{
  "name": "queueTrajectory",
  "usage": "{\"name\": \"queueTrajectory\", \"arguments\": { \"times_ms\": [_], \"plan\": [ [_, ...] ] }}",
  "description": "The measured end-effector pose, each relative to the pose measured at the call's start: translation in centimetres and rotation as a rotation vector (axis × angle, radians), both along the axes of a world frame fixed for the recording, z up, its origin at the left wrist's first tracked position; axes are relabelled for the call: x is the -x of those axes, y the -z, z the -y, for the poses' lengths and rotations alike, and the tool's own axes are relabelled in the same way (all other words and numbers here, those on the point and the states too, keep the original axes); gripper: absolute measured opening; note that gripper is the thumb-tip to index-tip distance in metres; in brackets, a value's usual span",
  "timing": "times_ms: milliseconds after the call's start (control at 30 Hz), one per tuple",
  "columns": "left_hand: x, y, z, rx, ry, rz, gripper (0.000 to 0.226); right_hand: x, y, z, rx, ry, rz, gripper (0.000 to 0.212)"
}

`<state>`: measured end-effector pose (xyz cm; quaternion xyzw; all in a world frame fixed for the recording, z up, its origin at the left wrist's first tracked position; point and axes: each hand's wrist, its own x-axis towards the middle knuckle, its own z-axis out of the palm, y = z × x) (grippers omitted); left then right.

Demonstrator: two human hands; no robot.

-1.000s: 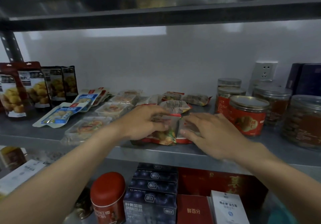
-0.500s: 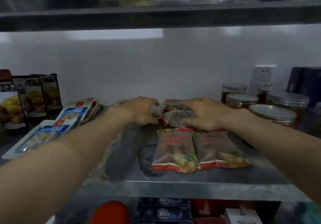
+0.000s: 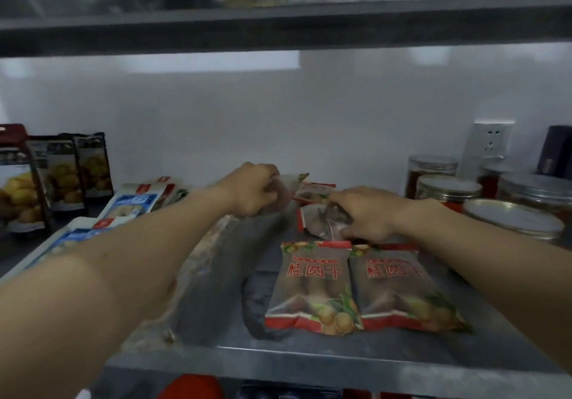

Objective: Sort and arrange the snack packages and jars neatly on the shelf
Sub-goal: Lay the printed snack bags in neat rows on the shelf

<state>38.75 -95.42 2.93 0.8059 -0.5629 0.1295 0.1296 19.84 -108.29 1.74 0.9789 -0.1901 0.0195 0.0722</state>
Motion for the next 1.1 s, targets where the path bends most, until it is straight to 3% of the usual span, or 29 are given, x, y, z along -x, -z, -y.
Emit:
{"name": "queueTrajectory", "arguments": {
  "times_ms": [100, 200, 300, 367, 467, 533, 667, 767, 900, 1033, 1100],
  "plan": [
    [-0.1, -1.0, -1.3, 0.222, 0.048, -0.209, 0.024, 0.4, -0.2, 0.5, 0.066, 0.099, 0.001, 0.042],
    [0.8, -1.8, -2.2, 0.455, 0.121, -0.530, 0.016, 0.6, -0.8, 0.3, -0.006, 0.192, 0.148, 0.057],
    [2.3, -2.5, -2.5, 0.550, 0.214, -0.789, 0.012, 0.5, -1.8, -0.8, -0.540, 0.146, 0.580, 0.075],
    [2.9, -3.0, -2.7, 0.513, 0.267, -0.925, 0.016, 0.5, -2.7, -1.9, -0.888, 0.066, 0.727, 0.083],
    [3.8, -3.7, -2.7, 0.458, 0.332, -1.045, 0.026, 0.4, -3.0, -2.2, -1.179, -0.011, 0.936, 0.090],
    [4.3, -3.9, -2.6, 0.434, 0.371, -1.131, 0.024, 0.6, -3.2, -2.1, -1.347, -0.030, 1.060, 0.080],
    [5.4, -4.1, -2.5, 0.373, 0.341, -1.096, 0.028, 1.6, -3.2, -1.8, -1.371, -0.066, 1.057, 0.065],
    [6.4, -4.3, -2.4, 0.273, 0.274, -0.917, 0.050, 2.3, -3.9, -1.8, -1.202, -0.046, 0.959, 0.077],
    [7.3, -3.8, -1.5, 0.314, 0.291, -0.898, 0.038, 2.8, -4.9, -1.7, -1.029, -0.001, 0.964, 0.068],
    [7.2, -2.2, -0.7, 0.515, 0.294, -0.949, 0.020, 2.7, -3.9, -2.0, -1.399, -0.015, 0.985, 0.060],
    [7.4, -1.5, -0.3, 0.586, 0.275, -0.955, 0.023, 2.2, -3.3, -2.3, -1.459, -0.031, 0.947, 0.055]
  ]
}}
